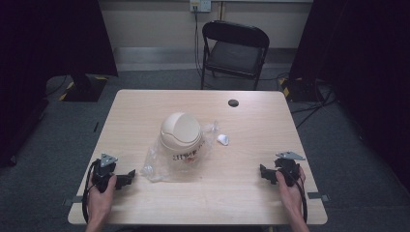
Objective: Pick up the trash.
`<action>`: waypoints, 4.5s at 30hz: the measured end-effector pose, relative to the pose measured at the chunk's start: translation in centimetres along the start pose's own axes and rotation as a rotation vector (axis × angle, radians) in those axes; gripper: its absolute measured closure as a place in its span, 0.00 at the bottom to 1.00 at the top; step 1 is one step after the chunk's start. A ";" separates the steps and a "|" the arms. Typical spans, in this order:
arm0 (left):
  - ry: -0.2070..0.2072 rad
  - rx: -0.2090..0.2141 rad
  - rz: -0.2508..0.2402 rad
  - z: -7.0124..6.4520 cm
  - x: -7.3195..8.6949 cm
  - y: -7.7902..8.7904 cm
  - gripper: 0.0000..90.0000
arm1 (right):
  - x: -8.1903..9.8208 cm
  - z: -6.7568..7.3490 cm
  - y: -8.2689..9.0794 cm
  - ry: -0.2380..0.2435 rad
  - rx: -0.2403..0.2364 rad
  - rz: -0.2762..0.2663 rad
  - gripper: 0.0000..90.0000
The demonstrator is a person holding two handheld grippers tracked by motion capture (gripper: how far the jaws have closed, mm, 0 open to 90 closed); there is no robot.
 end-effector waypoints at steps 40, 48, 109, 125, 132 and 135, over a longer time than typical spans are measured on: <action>-0.015 0.020 0.006 0.0 -0.1 -0.1 0.07 | -7.3 7.0 1.6 0.174 -0.269 -0.106 0.19; -0.015 0.020 0.006 0.0 -0.1 -0.1 0.07 | -9.7 8.7 1.4 0.195 -0.317 -0.129 0.16; -0.010 0.021 0.008 0.0 -0.1 -0.1 0.07 | -22.8 16.5 -2.5 0.267 -0.504 -0.225 0.15; -0.011 0.024 0.007 0.0 0.0 0.0 0.07 | -24.0 17.4 -3.2 0.285 -0.510 -0.223 0.16; -0.011 0.024 0.007 0.0 0.0 0.0 0.07 | -23.7 17.1 -2.6 0.277 -0.524 -0.223 0.16; -0.011 0.024 0.007 0.0 0.0 0.0 0.07 | -23.9 16.7 -2.0 0.280 -0.519 -0.232 0.16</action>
Point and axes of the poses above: each handheld gripper's, and its own axes: y roughly backward along the jaws, x roughly out of its underside, z roughly to its left, the point moved 8 cm from there along -y, roughly forward along the jaws, and after that the axes turned 15 degrees about y, right-handed, at the moved point
